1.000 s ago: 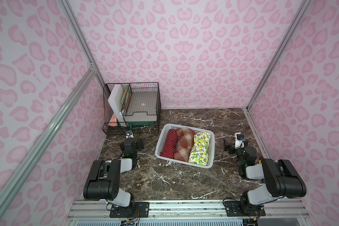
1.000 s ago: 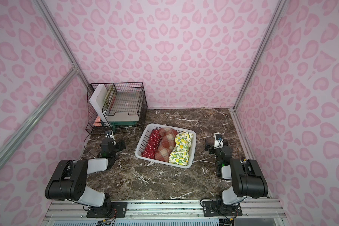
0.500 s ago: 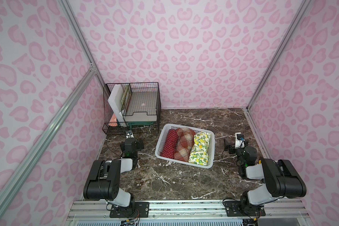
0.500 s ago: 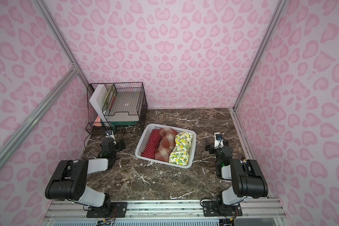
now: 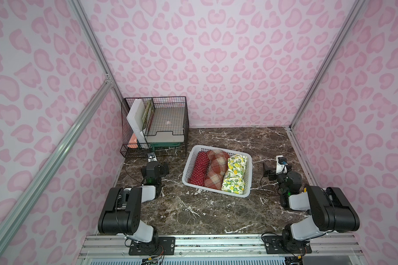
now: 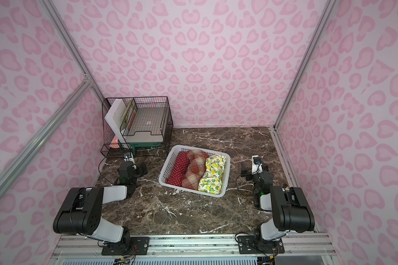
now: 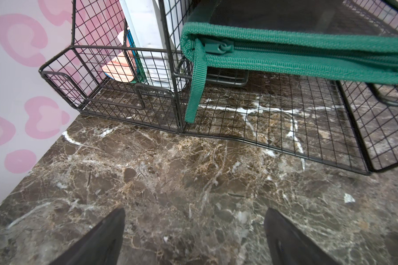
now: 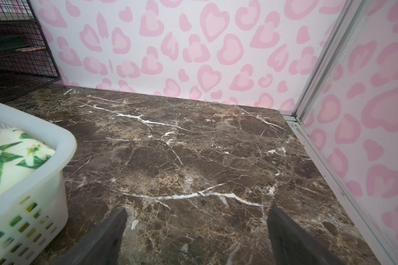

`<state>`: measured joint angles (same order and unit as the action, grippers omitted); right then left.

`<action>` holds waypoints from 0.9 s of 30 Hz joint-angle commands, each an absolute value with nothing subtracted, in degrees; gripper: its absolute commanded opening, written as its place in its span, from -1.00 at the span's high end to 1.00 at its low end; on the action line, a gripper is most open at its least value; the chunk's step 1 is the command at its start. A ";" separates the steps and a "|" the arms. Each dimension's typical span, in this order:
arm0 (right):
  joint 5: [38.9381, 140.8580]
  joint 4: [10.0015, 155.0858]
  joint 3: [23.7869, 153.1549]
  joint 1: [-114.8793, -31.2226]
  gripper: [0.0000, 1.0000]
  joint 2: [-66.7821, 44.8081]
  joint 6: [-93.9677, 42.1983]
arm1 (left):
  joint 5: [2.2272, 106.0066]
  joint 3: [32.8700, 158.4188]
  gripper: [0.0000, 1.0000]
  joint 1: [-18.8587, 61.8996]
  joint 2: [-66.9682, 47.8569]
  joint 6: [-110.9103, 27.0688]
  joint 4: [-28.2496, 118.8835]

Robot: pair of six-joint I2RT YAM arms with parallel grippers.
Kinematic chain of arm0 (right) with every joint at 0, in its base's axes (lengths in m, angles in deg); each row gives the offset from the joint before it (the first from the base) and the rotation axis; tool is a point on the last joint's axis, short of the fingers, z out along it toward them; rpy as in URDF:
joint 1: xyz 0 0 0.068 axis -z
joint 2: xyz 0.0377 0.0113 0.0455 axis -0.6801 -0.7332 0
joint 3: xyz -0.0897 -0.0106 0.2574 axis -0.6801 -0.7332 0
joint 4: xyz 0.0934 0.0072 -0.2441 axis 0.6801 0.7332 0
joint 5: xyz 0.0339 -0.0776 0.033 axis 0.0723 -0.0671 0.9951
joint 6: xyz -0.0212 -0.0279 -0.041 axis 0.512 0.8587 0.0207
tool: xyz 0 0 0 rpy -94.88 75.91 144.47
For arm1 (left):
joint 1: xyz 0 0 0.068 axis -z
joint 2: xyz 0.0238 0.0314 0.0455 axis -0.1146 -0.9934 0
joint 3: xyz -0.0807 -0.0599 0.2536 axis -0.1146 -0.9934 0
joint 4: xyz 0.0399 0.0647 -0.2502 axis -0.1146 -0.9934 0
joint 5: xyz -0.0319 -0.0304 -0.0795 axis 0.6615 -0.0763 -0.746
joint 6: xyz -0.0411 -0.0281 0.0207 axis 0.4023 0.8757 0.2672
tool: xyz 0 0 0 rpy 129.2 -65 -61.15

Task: Roll up the skirts
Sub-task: Reset both arms

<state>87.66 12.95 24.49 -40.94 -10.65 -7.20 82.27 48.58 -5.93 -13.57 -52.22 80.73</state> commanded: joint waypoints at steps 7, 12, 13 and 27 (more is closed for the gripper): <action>91.67 10.49 24.03 -40.55 -0.98 -10.26 -6.07 | 82.55 48.49 -0.97 -5.92 -13.31 -52.78 82.26; 96.26 10.19 24.00 -39.26 -0.98 -10.31 -5.74 | 82.52 48.47 -0.97 -5.88 -13.28 -52.73 82.26; 96.11 10.17 24.10 -39.11 -0.98 -10.42 -5.95 | 82.52 48.48 -0.97 -5.95 -13.34 -52.73 82.26; 82.56 12.43 25.49 -41.05 -0.98 -10.70 -9.32 | 82.52 48.55 -0.97 -5.88 -13.29 -52.75 82.26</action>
<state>83.13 13.06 25.04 -41.66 -10.70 -8.27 82.29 48.54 -5.91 -13.52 -52.22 80.73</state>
